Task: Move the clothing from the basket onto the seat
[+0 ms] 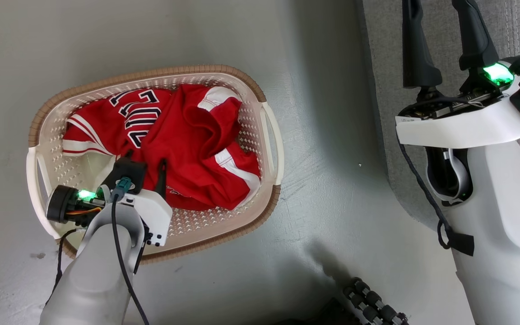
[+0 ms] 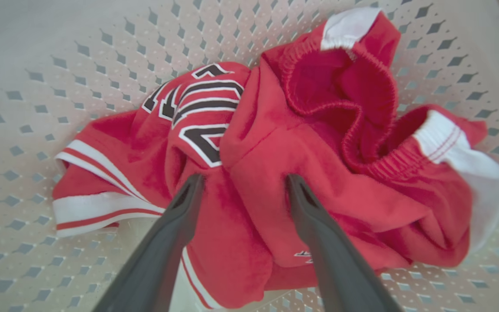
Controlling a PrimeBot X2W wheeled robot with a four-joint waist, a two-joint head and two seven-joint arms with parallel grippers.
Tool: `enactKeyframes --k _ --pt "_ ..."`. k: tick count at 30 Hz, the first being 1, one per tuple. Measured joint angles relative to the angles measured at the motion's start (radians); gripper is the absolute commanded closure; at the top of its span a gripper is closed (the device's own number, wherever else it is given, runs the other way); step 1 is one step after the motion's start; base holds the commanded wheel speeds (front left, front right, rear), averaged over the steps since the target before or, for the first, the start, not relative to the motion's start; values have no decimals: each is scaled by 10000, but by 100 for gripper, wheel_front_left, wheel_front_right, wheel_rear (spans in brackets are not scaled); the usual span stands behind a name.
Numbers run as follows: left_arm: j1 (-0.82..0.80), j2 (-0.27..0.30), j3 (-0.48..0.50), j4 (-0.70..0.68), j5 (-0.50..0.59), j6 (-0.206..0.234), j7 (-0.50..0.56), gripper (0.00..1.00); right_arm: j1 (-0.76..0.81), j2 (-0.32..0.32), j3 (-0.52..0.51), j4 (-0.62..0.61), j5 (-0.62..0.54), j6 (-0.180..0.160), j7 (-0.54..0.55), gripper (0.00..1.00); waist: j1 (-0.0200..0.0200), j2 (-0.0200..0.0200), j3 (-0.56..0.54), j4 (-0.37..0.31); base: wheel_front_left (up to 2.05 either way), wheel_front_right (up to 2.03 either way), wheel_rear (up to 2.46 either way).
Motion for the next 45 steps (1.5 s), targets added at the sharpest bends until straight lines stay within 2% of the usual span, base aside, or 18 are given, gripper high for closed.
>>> enactKeyframes --k 4,5,6,7,8,9,10,11,33,45 --pt "-45 -119 -25 217 -79 -98 82 0 -177 0 13 -35 21 0 0 0 0 0 15 -22 0 0 0" --pt "-49 -150 -36 247 -79 -100 84 9 -186 0 12 -42 21 0 0 0 0 0 14 -26 0 0 0" --pt "-59 -167 -50 280 -79 -130 84 40 -184 0 12 -36 21 0 0 0 0 0 12 -30 0 0 0" --pt "-67 -169 -67 309 -79 -176 84 55 -184 0 12 -35 23 0 0 0 0 0 9 -33 0 0 0" --pt "-71 -174 -82 328 -79 -176 82 62 -184 0 10 -36 23 0 0 0 0 0 6 -36 0 0 0" --pt "-88 -176 -88 345 -79 -188 82 74 -184 0 10 -35 21 0 0 0 0 0 1 -39 0 0 0" --pt "-88 -176 -88 345 -79 -188 82 91 -184 0 10 -35 21 0 0 0 0 0 1 -39 0 0 0" --pt "-146 -176 -94 362 -79 -274 82 100 -184 0 2 -33 23 0 0 0 0 0 -13 -40 0 0 0" --pt "-324 -205 -245 -203 -150 -627 -100 100 -185 -2 -134 138 12 0 0 0 0 0 -406 224 0 0 0" --pt "-151 -19 -301 -2316 -46 -702 -100 100 -172 -4 -357 286 -339 0 0 0 0 0 -808 567 0 0 0"
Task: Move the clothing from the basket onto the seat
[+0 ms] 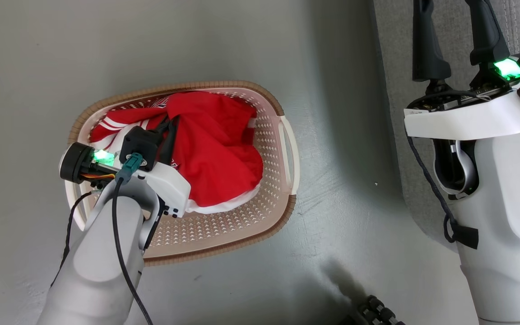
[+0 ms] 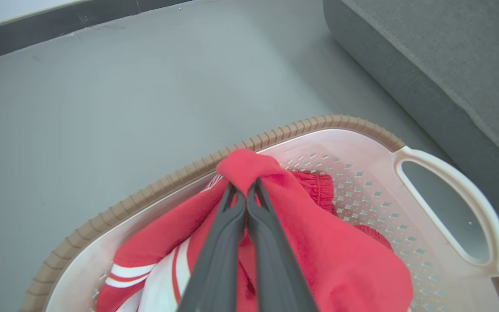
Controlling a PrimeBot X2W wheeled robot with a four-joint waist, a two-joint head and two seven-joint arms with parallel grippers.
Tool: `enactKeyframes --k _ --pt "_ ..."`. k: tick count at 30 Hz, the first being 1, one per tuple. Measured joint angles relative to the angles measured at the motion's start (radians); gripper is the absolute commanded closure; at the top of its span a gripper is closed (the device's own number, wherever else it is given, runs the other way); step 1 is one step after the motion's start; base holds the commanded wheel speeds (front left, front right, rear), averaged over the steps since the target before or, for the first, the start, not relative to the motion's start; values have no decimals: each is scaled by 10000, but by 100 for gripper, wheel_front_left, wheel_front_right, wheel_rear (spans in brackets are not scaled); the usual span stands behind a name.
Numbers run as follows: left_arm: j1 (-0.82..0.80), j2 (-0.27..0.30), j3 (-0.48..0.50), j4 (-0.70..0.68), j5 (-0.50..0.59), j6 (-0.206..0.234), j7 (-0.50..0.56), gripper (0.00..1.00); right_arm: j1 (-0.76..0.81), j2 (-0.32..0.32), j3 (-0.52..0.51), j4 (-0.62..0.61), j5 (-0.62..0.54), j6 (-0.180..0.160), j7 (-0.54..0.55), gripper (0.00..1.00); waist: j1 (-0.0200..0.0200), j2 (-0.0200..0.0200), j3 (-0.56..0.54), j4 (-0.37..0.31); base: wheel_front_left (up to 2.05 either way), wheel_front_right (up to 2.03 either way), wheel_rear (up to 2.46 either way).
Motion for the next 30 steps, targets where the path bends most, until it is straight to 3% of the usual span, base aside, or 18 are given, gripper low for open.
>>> enactKeyframes --k 30 --pt "1939 75 940 -4345 -585 268 -8 100 507 -21 -155 408 -631 0 0 0 0 0 -1681 957 0 0 0"
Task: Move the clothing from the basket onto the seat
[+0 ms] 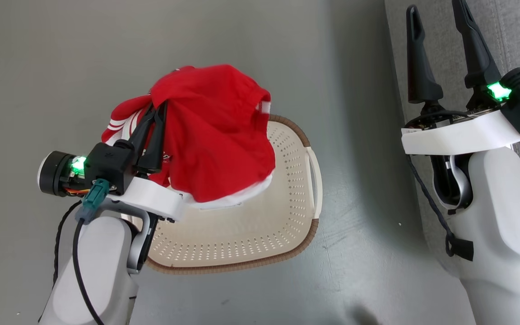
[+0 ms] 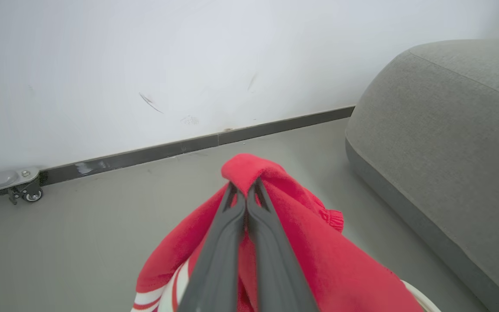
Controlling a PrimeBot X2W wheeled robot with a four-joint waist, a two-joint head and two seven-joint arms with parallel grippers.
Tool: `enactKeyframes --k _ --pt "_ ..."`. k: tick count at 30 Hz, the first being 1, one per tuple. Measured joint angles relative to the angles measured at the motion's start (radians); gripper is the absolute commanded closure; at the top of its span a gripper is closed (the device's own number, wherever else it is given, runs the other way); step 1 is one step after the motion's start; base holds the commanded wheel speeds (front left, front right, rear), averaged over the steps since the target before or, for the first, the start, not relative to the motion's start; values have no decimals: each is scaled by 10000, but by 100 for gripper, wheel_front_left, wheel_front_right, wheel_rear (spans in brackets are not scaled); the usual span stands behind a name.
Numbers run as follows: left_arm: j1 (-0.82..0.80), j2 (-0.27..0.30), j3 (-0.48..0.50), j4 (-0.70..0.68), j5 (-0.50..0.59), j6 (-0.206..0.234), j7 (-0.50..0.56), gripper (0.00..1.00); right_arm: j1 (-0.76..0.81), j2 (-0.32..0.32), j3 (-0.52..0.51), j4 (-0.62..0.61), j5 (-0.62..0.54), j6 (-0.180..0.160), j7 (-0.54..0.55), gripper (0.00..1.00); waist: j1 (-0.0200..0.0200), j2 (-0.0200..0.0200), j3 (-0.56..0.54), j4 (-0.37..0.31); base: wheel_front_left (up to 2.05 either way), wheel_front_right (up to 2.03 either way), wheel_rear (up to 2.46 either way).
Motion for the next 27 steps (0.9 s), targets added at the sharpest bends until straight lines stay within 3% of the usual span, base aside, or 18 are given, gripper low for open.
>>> enactKeyframes --k 16,27 --pt "679 84 422 -1126 -238 -19 -2 100 854 -111 115 347 -98 0 0 0 -1 0 -1297 365 0 0 0" --pt "1112 263 445 -1369 -240 -336 -2 100 1299 -144 449 525 -71 0 0 0 -1 0 -2197 563 0 0 0"
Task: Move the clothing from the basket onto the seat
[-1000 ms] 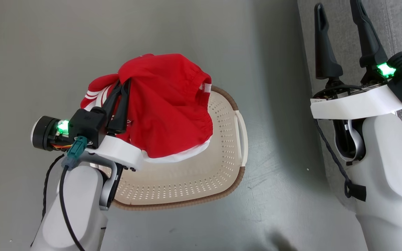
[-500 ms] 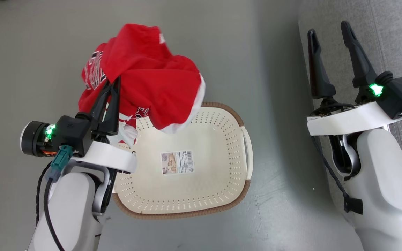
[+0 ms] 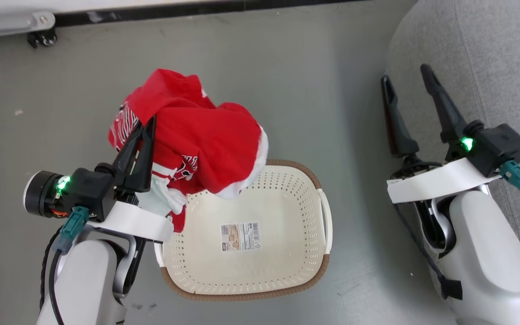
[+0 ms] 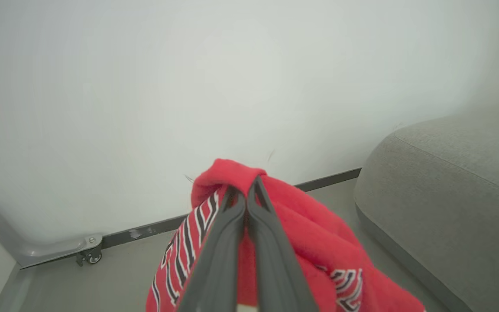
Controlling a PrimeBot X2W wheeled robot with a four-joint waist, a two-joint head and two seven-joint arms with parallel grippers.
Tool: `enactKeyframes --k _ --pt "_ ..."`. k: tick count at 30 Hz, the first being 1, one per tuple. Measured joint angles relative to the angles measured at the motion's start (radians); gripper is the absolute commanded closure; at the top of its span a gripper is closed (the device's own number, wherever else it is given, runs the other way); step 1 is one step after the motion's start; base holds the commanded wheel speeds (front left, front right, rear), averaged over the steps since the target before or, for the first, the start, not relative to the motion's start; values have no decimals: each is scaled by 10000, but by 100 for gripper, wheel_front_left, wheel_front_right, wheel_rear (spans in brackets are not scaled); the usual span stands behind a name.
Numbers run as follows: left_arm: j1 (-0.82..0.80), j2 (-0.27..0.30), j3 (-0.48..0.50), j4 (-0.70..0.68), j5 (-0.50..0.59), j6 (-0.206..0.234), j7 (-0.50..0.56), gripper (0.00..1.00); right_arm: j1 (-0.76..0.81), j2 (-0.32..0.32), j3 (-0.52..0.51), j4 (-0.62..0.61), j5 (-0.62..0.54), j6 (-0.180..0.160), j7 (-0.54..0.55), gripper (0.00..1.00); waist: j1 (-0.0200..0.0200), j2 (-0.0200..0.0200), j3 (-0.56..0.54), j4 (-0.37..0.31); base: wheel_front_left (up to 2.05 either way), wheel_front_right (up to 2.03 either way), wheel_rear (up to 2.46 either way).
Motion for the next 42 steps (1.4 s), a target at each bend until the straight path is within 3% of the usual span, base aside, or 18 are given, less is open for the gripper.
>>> enactKeyframes --k 8,23,42 --pt "370 67 56 -211 -71 -134 -2 100 382 -146 562 125 261 0 0 0 0 0 -769 152 0 0 0" --pt "823 309 77 -380 -88 -357 -2 100 1029 -552 2807 -81 1024 0 148 0 -1 0 -2204 378 0 0 0" --pt "1258 550 -535 -788 -88 -759 -2 100 1744 -1848 5354 -1390 2474 0 1492 0 0 0 -3539 442 0 0 0"
